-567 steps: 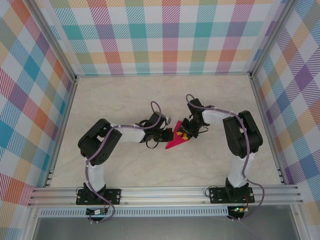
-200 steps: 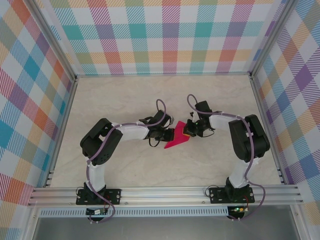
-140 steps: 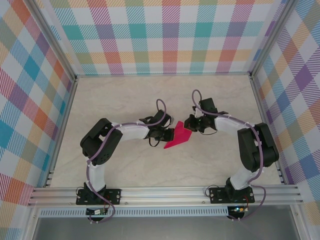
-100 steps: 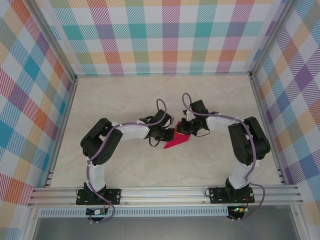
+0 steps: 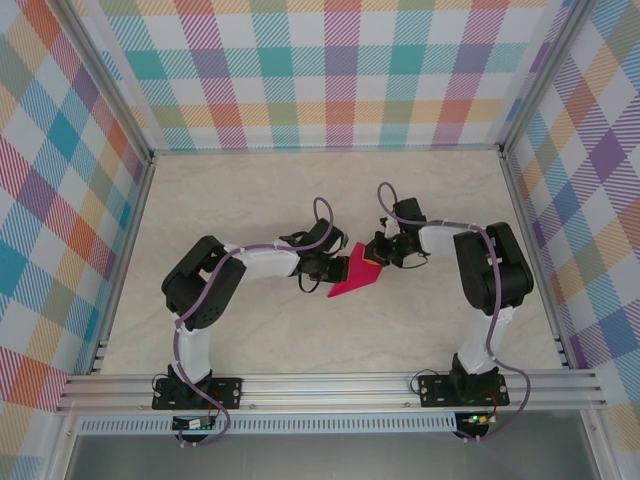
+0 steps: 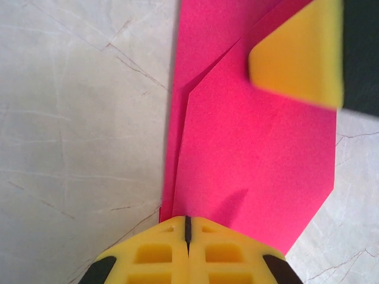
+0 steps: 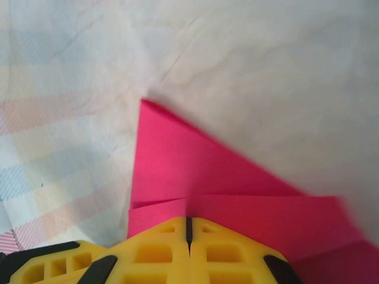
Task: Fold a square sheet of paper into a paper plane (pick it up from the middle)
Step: Fourth fold the wing at the center of the table.
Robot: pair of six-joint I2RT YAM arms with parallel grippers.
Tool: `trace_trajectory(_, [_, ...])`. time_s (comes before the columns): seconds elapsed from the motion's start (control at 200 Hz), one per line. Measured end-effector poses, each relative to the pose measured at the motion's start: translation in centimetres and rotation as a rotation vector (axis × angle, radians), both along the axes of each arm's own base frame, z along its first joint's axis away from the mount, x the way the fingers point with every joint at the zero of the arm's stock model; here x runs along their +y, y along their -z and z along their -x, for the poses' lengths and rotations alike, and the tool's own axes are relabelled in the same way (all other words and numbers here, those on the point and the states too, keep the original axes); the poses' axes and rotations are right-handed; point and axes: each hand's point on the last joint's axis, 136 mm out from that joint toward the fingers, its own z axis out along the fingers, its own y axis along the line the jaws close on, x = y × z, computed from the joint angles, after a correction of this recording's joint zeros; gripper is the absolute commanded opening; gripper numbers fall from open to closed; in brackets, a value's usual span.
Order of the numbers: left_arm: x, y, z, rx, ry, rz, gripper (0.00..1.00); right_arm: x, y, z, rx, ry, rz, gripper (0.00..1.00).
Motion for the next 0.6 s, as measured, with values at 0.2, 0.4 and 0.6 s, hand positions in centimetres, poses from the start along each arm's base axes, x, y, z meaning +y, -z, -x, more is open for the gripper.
trace_trajectory(0.2, [0.0, 0.0, 0.0, 0.0, 0.0, 0.0, 0.0, -2.9, -0.1, -1.8, -0.01, 0.109, 0.031, 0.02])
trace_trajectory(0.4, [0.0, 0.0, 0.0, 0.001, -0.001, -0.001, 0.0, -5.4, -1.1, -3.4, -0.065, 0.199, 0.096, 0.03])
trace_trajectory(0.6, [0.0, -0.1, 0.0, 0.006, -0.002, -0.004, 0.0, -4.0, -5.2, -3.5, -0.159, 0.174, 0.003, 0.03])
